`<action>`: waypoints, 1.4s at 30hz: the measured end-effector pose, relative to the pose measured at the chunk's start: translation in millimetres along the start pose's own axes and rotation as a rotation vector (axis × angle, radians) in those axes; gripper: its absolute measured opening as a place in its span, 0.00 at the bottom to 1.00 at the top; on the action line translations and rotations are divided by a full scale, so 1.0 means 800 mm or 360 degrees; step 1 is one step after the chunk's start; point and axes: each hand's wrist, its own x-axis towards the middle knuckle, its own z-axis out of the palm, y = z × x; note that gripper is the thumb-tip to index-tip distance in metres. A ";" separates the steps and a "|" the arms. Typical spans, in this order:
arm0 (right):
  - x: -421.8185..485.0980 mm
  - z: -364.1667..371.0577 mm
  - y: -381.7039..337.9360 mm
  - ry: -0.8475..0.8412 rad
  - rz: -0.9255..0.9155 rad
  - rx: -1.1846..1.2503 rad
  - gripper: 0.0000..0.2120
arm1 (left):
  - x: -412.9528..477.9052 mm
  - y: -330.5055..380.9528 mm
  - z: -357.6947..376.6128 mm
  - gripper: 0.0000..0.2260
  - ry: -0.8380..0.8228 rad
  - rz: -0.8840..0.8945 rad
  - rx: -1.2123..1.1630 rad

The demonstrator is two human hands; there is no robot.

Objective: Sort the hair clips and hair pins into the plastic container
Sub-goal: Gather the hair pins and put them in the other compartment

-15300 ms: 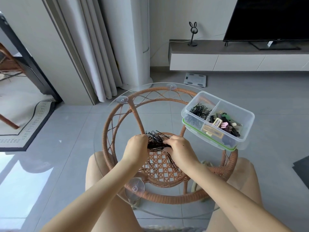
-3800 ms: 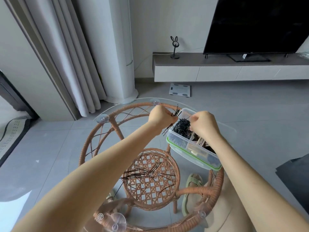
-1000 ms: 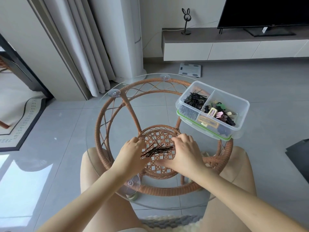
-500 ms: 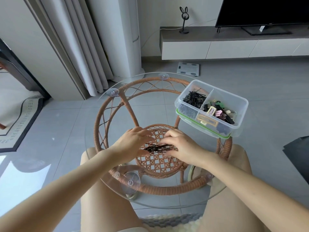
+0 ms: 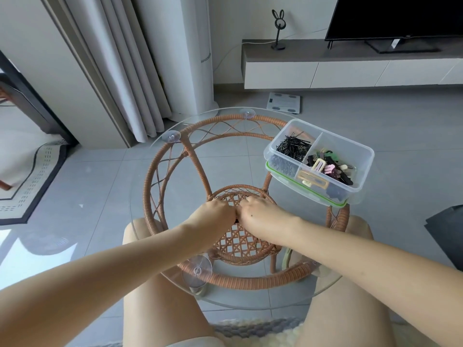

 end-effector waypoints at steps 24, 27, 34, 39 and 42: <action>-0.027 -0.090 0.162 0.0564 0.0637 0.0644 0.09 | 0.029 -0.064 -0.088 0.02 0.0224 -0.0288 -0.1560; -0.015 -0.095 0.204 0.0384 0.0634 0.0254 0.09 | 0.050 -0.053 -0.119 0.03 0.0246 -0.0287 -0.1648; 0.020 -0.099 0.216 0.0119 0.0180 -0.0379 0.07 | 0.122 0.000 -0.176 0.07 0.0257 -0.0235 -0.1654; 0.010 -0.090 0.243 0.0312 0.0418 -0.0032 0.10 | 0.184 0.030 -0.184 0.06 0.0325 -0.0229 -0.1372; -0.011 -0.085 0.249 0.0466 0.0582 0.0248 0.09 | 0.209 0.047 -0.182 0.07 0.0362 -0.0157 -0.1069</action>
